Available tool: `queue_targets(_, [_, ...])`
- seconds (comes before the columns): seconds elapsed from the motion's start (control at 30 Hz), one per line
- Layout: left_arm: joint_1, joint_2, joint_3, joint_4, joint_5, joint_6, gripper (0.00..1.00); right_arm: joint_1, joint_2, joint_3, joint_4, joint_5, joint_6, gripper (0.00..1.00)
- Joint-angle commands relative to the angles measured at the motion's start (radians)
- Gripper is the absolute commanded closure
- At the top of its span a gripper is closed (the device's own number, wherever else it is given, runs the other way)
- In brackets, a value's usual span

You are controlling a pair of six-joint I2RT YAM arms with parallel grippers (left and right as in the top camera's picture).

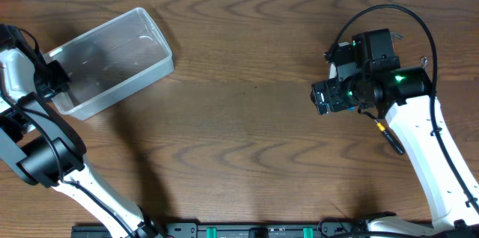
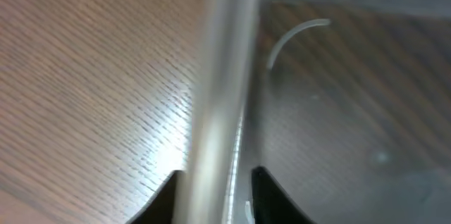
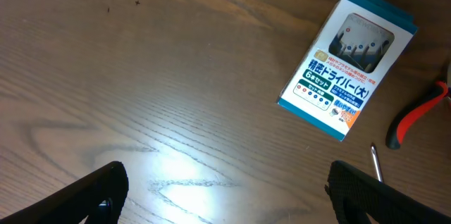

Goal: Pack container
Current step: 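Reach the left gripper to the clear container's left rim and grasp it, then slide the clear container rightward to table center with the left gripper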

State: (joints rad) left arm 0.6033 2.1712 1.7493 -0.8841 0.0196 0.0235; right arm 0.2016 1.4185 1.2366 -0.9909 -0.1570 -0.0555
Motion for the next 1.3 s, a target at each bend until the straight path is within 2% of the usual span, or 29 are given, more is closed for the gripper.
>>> queue_targets(0.0, [0.001,-0.002,0.009,-0.005,0.003,-0.002,0.89,0.006,-0.001,0.018,-0.001,0.004,-0.01,0.07])
queue_targets(0.17, [0.001,-0.002,0.009,-0.01,0.004,-0.002,0.94,0.006,-0.001,0.019,-0.005,0.013,-0.01,0.06])
queue_targets(0.53, [-0.033,-0.002,0.009,-0.027,0.004,-0.001,0.94,0.006,-0.018,0.02,0.0,0.075,0.002,0.09])
queue_targets(0.97, [-0.18,-0.008,0.009,-0.052,0.004,-0.001,0.94,-0.001,-0.098,0.02,0.014,0.184,0.063,0.09])
queue_targets(1.27, [-0.35,-0.009,0.009,-0.14,0.007,0.002,0.94,-0.045,-0.117,0.02,0.014,0.183,0.115,0.09])
